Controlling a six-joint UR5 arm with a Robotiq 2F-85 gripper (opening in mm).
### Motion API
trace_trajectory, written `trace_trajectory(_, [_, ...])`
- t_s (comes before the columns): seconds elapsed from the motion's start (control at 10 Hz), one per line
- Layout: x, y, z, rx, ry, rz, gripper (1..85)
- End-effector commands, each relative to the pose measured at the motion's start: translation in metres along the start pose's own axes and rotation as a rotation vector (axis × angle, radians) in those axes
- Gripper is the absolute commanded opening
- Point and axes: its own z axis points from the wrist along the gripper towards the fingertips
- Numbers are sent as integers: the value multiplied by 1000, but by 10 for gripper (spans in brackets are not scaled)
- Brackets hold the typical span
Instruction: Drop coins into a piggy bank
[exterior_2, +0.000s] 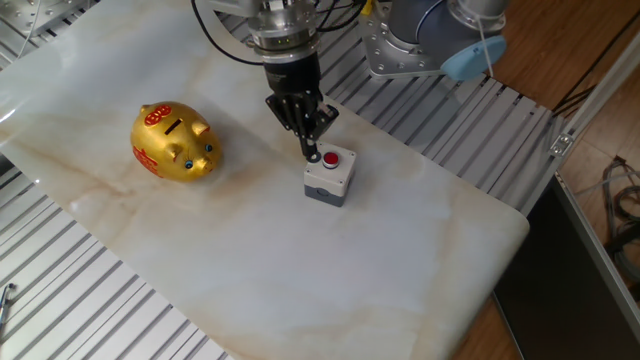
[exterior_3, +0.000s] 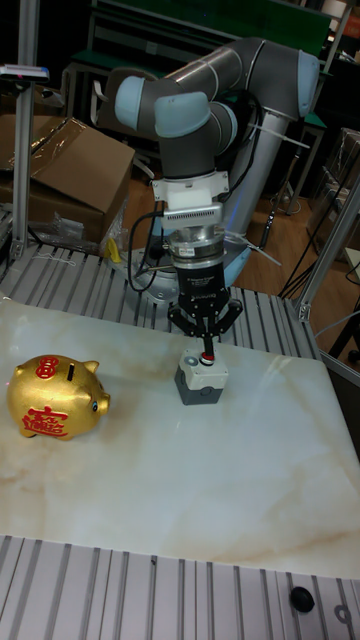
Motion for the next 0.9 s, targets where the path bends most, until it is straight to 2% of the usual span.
trace_trajectory(0.0, [-4, 4, 1, -21, -14, -2, 10])
trace_trajectory(0.1, [-1, 5, 0, -27, -3, -4, 10])
trace_trajectory(0.2, [7, 16, 0, -68, 29, 2, 10])
trace_trajectory(0.3, [10, 20, -1, -81, 42, 21, 10])
trace_trajectory(0.5, [15, 38, -3, -152, 64, 60, 10])
trace_trajectory(0.6, [17, 42, -4, -165, 71, 68, 10])
trace_trajectory(0.8, [17, 41, -4, -162, 73, 69, 10])
